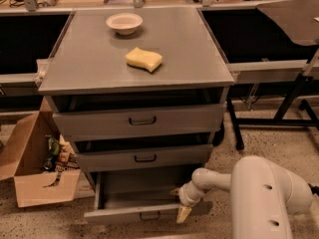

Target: Open bottom drawer

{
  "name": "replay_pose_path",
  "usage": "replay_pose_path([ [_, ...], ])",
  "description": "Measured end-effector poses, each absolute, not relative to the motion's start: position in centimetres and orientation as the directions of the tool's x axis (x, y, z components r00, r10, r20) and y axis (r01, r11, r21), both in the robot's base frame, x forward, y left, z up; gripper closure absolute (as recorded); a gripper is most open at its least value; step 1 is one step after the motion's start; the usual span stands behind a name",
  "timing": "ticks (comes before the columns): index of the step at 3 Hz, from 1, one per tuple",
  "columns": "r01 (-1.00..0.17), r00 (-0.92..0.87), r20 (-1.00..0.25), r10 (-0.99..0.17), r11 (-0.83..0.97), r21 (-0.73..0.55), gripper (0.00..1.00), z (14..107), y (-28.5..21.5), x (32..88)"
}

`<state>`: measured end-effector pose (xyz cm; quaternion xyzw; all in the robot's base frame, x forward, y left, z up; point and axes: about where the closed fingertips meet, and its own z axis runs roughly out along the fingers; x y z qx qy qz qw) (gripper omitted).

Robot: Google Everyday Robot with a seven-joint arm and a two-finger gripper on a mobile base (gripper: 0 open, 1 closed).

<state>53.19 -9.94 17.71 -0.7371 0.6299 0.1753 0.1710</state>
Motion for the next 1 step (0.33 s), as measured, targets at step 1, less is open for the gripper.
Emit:
replay_pose_path([
  [1, -0.988, 0.145, -0.474, -0.869, -0.148, -0.031, 0.0, 17.71, -9.94, 53.18],
])
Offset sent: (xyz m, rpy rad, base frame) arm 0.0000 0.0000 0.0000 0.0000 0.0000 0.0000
